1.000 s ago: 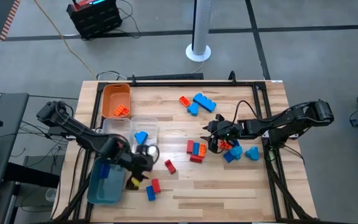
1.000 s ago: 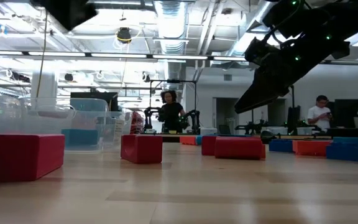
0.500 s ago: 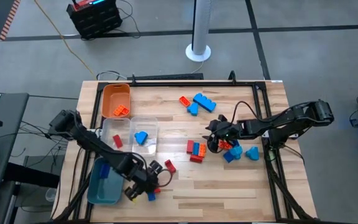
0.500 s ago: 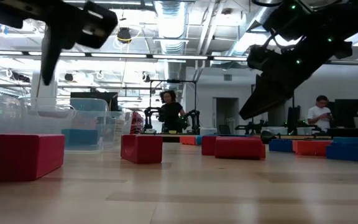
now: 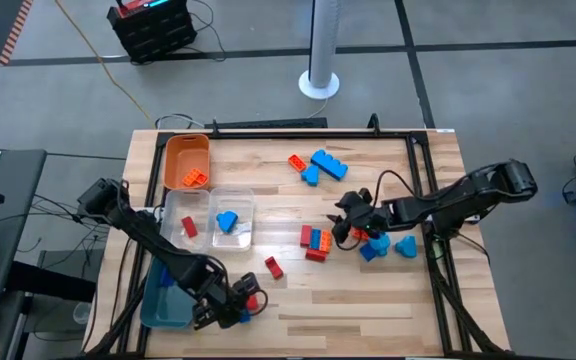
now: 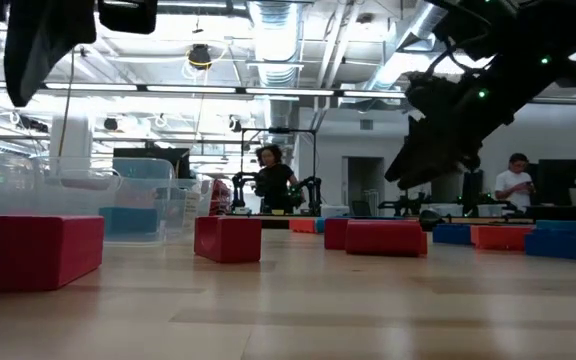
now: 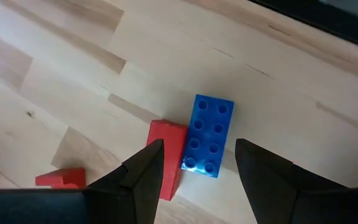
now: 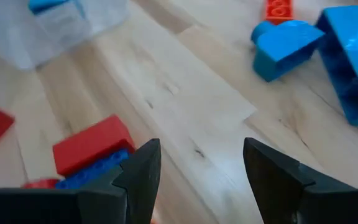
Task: Sort blocks
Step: Put the blue game piece into the blue bin
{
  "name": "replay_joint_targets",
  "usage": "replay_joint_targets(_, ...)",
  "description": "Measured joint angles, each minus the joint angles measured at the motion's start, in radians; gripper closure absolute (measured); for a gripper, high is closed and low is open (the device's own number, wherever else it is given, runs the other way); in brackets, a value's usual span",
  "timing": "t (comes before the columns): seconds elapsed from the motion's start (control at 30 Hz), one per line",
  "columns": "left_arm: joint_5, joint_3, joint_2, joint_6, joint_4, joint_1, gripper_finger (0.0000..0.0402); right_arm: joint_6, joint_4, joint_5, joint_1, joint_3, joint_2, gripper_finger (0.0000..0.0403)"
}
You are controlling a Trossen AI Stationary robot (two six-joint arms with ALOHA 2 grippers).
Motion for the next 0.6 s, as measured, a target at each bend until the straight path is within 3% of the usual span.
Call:
replay_joint_targets(0.33, 0.041, -0.001, 0.118, 0.065, 0.008, 0.0, 0.021, 0.16, 0.088, 0.261, 0.176, 0.0, 0.0, 0.0164)
replay_joint_targets(0.6, 0.041, -0.001, 0.133, 0.147, 0.039, -0.002, 0.021, 0.196, 0.111, 0.29, 0.184, 0.0, 0.0, 0.0164)
